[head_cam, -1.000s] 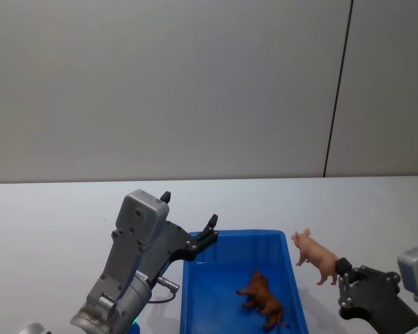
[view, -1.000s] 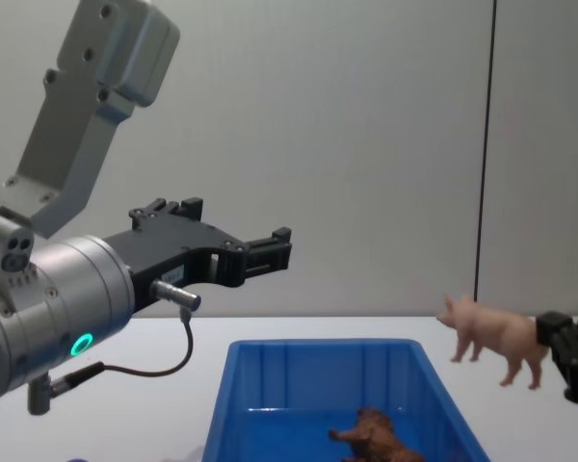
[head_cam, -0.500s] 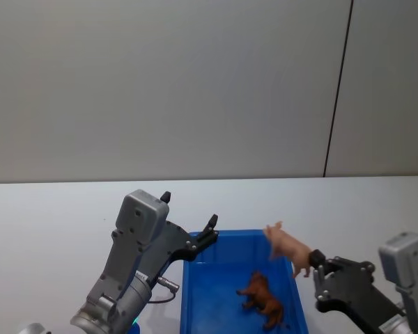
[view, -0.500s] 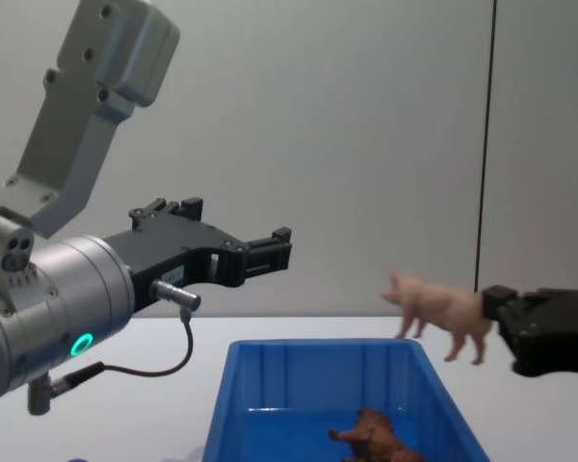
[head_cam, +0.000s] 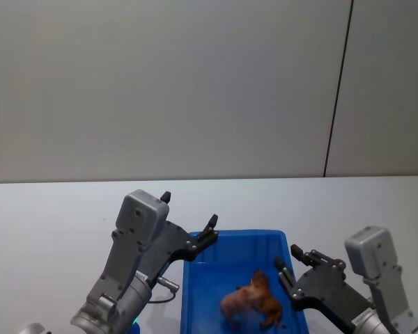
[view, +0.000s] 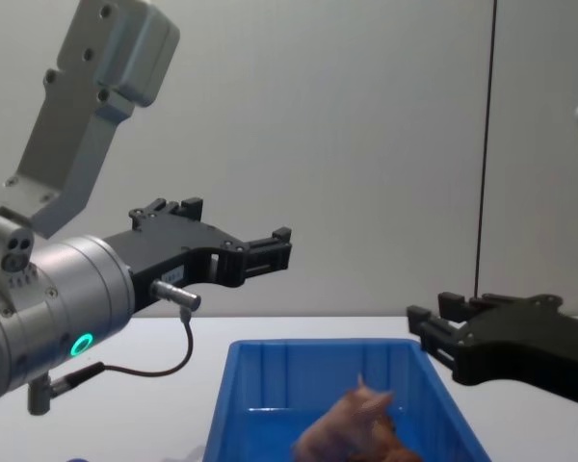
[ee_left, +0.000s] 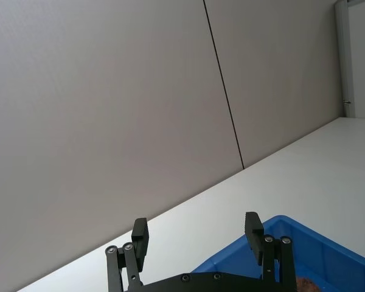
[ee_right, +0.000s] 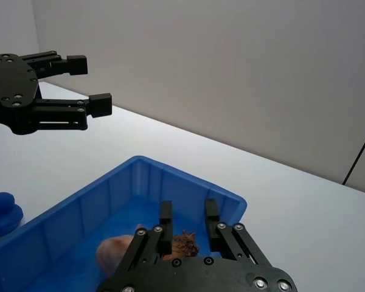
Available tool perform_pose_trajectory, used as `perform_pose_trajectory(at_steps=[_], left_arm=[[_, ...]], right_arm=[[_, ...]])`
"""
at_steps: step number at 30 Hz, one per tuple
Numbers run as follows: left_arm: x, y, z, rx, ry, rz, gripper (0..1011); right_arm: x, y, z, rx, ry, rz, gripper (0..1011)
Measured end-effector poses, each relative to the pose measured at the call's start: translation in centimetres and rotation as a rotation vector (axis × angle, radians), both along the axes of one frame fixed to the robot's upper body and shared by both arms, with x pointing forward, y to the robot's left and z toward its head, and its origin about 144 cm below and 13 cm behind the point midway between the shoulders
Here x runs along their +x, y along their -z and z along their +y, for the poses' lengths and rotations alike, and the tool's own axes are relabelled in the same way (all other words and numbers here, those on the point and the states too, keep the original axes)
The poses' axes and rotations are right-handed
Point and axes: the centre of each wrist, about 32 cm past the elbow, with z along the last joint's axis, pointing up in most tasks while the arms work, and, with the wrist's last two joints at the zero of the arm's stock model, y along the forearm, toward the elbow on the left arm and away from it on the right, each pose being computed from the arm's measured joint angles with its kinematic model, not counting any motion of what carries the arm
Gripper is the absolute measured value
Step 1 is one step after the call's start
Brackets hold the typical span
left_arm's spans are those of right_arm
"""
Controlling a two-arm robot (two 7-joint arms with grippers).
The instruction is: Pick up the two dolls from the table and place them into the box.
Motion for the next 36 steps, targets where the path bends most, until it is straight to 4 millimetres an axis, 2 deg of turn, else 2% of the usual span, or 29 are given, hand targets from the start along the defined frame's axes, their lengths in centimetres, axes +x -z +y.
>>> perform_pose_trajectory(at_steps=[6,8,11,12,14,18,19,23,25,36], left_arm=[[0.0,0.0,0.0,0.0,0.0,0.0,1001],[0.0,0.0,0.0,0.0,0.0,0.0,1001],[0.0,0.0,0.0,0.0,0.0,0.0,1001],[0.0,0.0,0.0,0.0,0.0,0.0,1001],[0.0,0.0,0.0,0.0,0.0,0.0,1001],[0.0,0.0,0.0,0.0,0.0,0.0,1001],[0.0,0.0,0.0,0.0,0.0,0.0,1001],[0.0,0.0,0.0,0.0,0.0,0.0,1001],[0.0,0.0,0.0,0.0,0.0,0.0,1001],[0.0,0.0,0.0,0.0,0.0,0.0,1001]], right_arm=[[0.3,0.2,0.3,-0.009,0.014,0.008,455],[0.3,0.2,0.3,-0.012,0.028,0.008,544],[0.1,0.3,0.2,-0.017,0.052,0.006,621],[0.1,0.3,0.1,-0.018,0.061,0.004,683],[-0.2,0.3,-0.1,-0.022,0.086,0.0,712],[-0.7,0.3,-0.5,-0.027,0.128,-0.007,867],[-0.8,0.3,-0.6,-0.028,0.14,-0.009,867],[-1.4,0.3,-1.3,-0.033,0.188,-0.016,976],[-1.8,0.3,-1.7,-0.033,0.215,-0.02,1001],[-3.3,0.4,-3.2,-0.038,0.309,-0.032,1001]])
